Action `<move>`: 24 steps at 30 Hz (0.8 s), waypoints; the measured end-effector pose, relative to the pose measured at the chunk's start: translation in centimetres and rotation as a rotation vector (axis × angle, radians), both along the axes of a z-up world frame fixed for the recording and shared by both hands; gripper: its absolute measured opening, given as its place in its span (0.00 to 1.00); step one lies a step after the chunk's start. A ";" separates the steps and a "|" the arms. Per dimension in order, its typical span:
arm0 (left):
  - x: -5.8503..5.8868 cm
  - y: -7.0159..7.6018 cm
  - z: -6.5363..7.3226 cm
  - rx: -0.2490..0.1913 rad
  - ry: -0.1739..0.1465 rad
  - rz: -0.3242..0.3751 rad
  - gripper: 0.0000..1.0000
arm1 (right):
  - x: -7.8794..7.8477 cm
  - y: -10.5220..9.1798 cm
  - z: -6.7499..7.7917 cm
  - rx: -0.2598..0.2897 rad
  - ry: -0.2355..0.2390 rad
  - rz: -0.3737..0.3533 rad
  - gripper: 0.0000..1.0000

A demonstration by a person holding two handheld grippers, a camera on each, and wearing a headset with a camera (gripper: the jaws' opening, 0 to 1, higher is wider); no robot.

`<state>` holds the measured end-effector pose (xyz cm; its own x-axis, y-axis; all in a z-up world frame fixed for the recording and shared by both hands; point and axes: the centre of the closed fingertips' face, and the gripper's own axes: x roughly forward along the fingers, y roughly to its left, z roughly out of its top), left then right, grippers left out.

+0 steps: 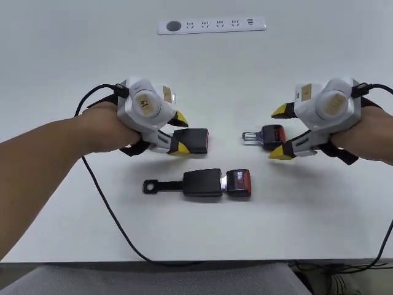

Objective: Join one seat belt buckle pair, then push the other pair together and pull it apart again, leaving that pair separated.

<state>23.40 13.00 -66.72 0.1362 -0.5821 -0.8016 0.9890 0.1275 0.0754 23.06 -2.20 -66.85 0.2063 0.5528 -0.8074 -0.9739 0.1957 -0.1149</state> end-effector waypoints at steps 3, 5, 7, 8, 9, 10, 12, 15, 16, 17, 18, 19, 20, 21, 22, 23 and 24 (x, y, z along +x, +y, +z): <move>-0.5 -0.1 0.8 -0.004 -0.011 0.012 0.39 | -0.6 0.4 0.6 0.030 -0.001 -0.025 0.57; -0.9 0.1 1.1 -0.006 -0.020 0.022 0.40 | -1.1 0.6 1.3 0.048 -0.018 -0.039 0.59; -1.3 0.4 1.4 -0.009 -0.021 0.038 0.41 | -1.8 0.9 2.0 0.072 -0.030 -0.063 0.60; -1.5 0.5 1.6 -0.011 -0.023 0.045 0.42 | -2.0 0.9 2.3 0.080 -0.034 -0.076 0.60; -1.7 0.8 1.4 -0.018 -0.029 0.055 0.43 | -2.3 0.9 2.7 0.095 -0.046 -0.093 0.60; -1.9 0.9 1.6 -0.024 -0.035 0.062 0.44 | -2.5 0.9 2.9 0.100 -0.054 -0.101 0.60; -2.6 1.2 2.2 -0.039 -0.035 0.088 0.47 | -3.0 0.7 3.2 0.112 -0.056 -0.123 0.61; -3.8 1.6 3.2 -0.044 -0.041 0.137 0.54 | -3.9 0.6 3.9 0.130 -0.057 -0.157 0.64; -4.3 1.9 3.5 -0.053 -0.048 0.150 0.56 | -4.4 0.4 4.0 0.132 -0.059 -0.164 0.64; -4.5 2.1 3.7 -0.060 -0.050 0.158 0.57 | -4.6 0.3 4.1 0.134 -0.062 -0.170 0.64; -5.0 2.5 4.1 -0.071 -0.049 0.177 0.58 | -4.8 0.1 4.1 0.133 -0.064 -0.177 0.66; -5.3 2.7 4.3 -0.077 -0.048 0.188 0.59 | -5.1 -0.1 4.2 0.132 -0.067 -0.186 0.67; -5.6 3.0 4.5 -0.085 -0.051 0.201 0.60 | -5.3 -0.2 4.3 0.136 -0.069 -0.196 0.68; -5.8 3.6 4.5 -0.097 -0.053 0.231 0.60 | -5.8 -0.3 4.5 0.146 -0.063 -0.212 0.70; -5.9 4.0 4.7 -0.109 -0.054 0.258 0.61 | -6.1 -0.3 4.6 0.152 -0.057 -0.225 0.71; -6.0 4.4 4.9 -0.123 -0.056 0.284 0.62 | -6.5 -0.4 4.6 0.155 -0.054 -0.231 0.72; -6.4 4.8 5.1 -0.148 -0.048 0.316 0.63 | -6.6 -0.6 4.3 0.154 -0.056 -0.238 0.74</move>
<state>16.98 17.81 -61.59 0.3637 -0.6144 -0.7002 0.8946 0.4399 0.0787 16.48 -2.80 -62.50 0.3863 0.5987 -0.7017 -0.8917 0.4368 -0.1183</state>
